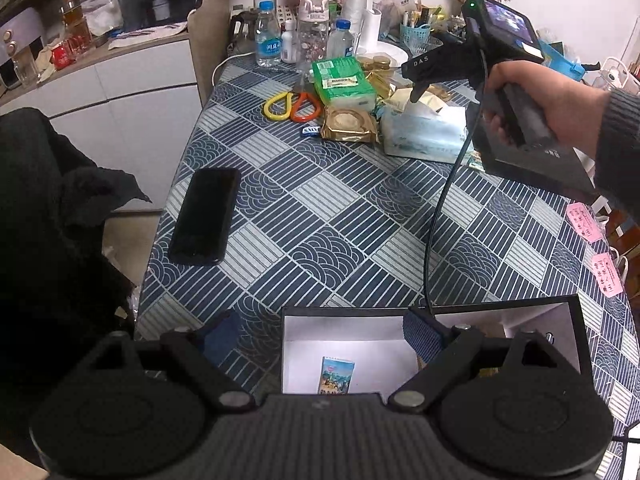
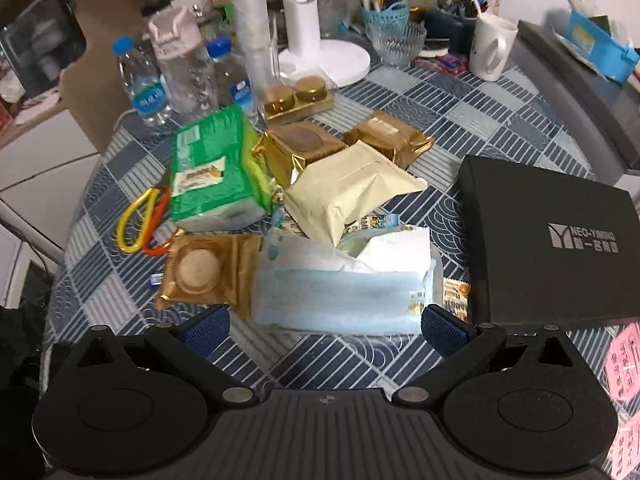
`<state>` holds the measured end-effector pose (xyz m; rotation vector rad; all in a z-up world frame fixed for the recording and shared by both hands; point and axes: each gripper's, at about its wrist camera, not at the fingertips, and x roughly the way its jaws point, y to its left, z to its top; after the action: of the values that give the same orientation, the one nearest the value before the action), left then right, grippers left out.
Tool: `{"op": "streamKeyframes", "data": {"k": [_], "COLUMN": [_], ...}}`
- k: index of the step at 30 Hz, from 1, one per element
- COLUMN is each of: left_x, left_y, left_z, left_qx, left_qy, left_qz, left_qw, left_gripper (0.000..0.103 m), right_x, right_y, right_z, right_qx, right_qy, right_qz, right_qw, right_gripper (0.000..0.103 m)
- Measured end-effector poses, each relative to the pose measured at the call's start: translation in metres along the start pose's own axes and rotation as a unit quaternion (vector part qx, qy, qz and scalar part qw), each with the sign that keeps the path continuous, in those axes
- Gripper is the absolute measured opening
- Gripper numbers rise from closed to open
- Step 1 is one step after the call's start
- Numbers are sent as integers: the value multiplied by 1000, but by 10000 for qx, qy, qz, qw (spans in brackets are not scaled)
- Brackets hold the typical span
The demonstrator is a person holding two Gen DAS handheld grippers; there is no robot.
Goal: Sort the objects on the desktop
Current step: 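Lower the open right gripper over the light blue tissue pack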
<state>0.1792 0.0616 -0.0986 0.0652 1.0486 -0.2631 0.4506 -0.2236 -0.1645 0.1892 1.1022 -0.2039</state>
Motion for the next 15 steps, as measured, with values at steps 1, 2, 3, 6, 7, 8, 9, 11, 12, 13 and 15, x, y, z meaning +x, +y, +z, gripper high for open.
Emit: {"op": "streamKeyframes", "data": {"k": [1,2,3,6,7,8,9,11,12,13,15], "left_x": [2,3,5,9,10,11,12,14,15,16,17], "left_y": [0,0,0,-1,-1,-2,-3,-2,-2,-2,-1], "left_z": [0,1,1,2,2,2,2,2,2,2,2], "left_qx": [-6,-12,-19,-25,-16,-8,-4,-17,-26,-32,-32], "left_qy": [19,38,57,108,113,117,127,176,197,212,235], "left_qz": [0,0,0,-20,-26,-28,-34,-51,-60,-62,-42], "left_qw": [10000,10000,10000,9999,9999,9999,9999,9998,9998,9997,9997], "left_gripper": [103,103,103,103,103,103,103,103,103,103,103], "right_x": [5,9,14,24,27,29,30,35,38,43,51], "right_y": [0,-1,-1,-2,-2,-1,1,6,9,13,18], "right_z": [2,4,5,9,10,11,12,15,17,18,21], "right_qx": [1,50,110,281,336,365,387,327,260,196,98], "right_qy": [42,94,148,275,309,312,306,252,221,198,158], "right_qz": [-9,20,60,164,195,203,204,49,-69,-199,-443], "right_qw": [10000,9999,9998,9991,9988,9986,9986,9991,9994,9994,9988], "right_gripper": [103,103,103,103,103,103,103,103,103,103,103]}}
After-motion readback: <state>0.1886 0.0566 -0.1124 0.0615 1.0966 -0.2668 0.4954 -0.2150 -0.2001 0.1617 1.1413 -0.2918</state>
